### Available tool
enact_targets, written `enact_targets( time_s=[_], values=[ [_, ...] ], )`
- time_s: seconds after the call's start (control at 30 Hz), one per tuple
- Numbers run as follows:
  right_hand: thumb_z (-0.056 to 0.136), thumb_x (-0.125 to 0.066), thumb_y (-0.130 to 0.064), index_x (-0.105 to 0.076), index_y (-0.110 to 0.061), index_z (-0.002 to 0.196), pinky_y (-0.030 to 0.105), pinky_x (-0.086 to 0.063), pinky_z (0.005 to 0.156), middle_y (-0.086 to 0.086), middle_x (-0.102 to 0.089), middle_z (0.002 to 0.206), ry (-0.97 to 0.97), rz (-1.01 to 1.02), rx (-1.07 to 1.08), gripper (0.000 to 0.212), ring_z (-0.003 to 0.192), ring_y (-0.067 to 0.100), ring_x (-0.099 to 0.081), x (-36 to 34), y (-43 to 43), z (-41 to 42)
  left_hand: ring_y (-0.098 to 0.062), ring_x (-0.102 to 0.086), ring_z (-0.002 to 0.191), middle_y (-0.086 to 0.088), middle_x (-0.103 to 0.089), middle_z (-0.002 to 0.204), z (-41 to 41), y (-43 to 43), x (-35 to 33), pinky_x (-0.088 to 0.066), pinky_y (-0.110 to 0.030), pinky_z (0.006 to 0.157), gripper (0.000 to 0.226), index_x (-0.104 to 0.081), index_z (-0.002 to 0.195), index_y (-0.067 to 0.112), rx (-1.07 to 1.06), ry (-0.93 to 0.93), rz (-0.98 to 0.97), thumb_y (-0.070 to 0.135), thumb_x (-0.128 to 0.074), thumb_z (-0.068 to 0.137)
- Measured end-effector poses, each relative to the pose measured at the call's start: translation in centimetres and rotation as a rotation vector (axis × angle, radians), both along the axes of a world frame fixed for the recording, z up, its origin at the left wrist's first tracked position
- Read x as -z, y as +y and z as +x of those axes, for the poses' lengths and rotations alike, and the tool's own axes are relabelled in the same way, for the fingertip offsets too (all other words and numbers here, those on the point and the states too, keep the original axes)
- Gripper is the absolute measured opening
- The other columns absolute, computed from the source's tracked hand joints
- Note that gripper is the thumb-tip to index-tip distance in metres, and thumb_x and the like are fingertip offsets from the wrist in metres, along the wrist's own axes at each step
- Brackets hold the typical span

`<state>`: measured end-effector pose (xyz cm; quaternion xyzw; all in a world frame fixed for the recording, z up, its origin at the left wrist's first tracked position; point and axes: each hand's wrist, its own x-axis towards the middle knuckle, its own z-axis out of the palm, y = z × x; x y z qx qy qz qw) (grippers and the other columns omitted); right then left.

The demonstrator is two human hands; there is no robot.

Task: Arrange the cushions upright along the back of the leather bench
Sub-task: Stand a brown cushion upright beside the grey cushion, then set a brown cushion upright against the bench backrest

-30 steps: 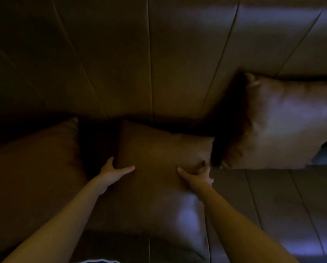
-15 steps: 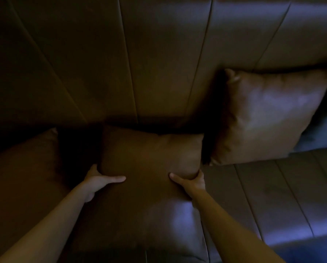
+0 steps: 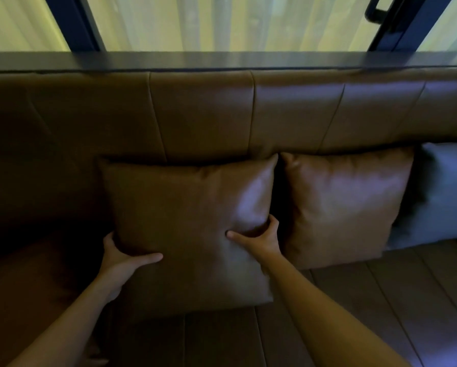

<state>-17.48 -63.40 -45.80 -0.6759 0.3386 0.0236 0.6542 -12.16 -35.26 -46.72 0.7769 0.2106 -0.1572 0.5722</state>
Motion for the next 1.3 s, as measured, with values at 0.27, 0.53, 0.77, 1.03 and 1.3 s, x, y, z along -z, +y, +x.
enact_targets(
  time_s=[0.27,0.53,0.77,1.03,1.3],
  values=[
    [0.067,-0.087,-0.030,-0.005,-0.030,0.154,0.057,-0.038,0.110,0.009,-0.026,0.157,0.008,0.010,-0.033,0.119,0.144,0.036,-0.028,1.3,-2.4,2.7,-0.039,-0.023,0.143,-0.007,-0.020,0.159,2.2,-2.4,2.1,-0.028,-0.069,0.105,0.131,0.001,0.150,0.038,0.009,0.026,-0.084,0.012,-0.088,0.058],
    [0.061,-0.089,-0.039,-0.016,-0.031,0.153,0.054,-0.041,0.109,0.006,-0.036,0.153,-0.045,-0.055,0.061,0.117,0.141,0.032,-0.036,1.9,-1.5,2.5,-0.037,-0.024,0.143,-0.001,-0.021,0.159,2.5,-2.4,1.4,-0.032,-0.072,0.099,0.129,-0.004,0.151,0.043,0.005,0.001,-0.055,0.018,-0.089,0.057],
    [0.069,-0.086,-0.032,-0.016,-0.026,0.153,0.047,-0.040,0.111,0.006,-0.036,0.152,-0.015,-0.047,0.064,0.109,0.141,0.031,-0.036,2.3,-1.4,2.4,-0.037,-0.021,0.144,-0.001,-0.019,0.160,2.6,-2.9,1.2,-0.024,-0.070,0.105,0.128,0.001,0.150,0.043,0.023,0.075,-0.061,0.017,-0.088,0.061],
    [0.071,-0.084,-0.034,-0.026,-0.015,0.150,0.044,-0.042,0.106,0.012,-0.036,0.150,0.055,-0.193,0.076,0.101,0.136,0.034,-0.041,-0.4,-1.3,2.1,-0.036,-0.023,0.144,-0.003,-0.020,0.160,2.3,-3.6,-1.2,-0.027,-0.062,0.110,0.130,-0.001,0.151,0.043,-0.095,0.035,-0.058,0.029,-0.089,0.058],
    [0.086,-0.070,-0.029,-0.052,-0.014,0.129,0.032,-0.048,0.093,0.008,-0.055,0.129,-0.031,-0.295,0.069,0.048,0.116,0.024,-0.058,-4.9,3.1,2.3,-0.034,-0.038,0.135,-0.009,-0.036,0.151,1.1,-2.2,-5.8,-0.037,-0.053,0.107,0.075,-0.035,0.145,0.026,-0.173,-0.001,-0.133,0.030,-0.073,0.080]
  ],
)
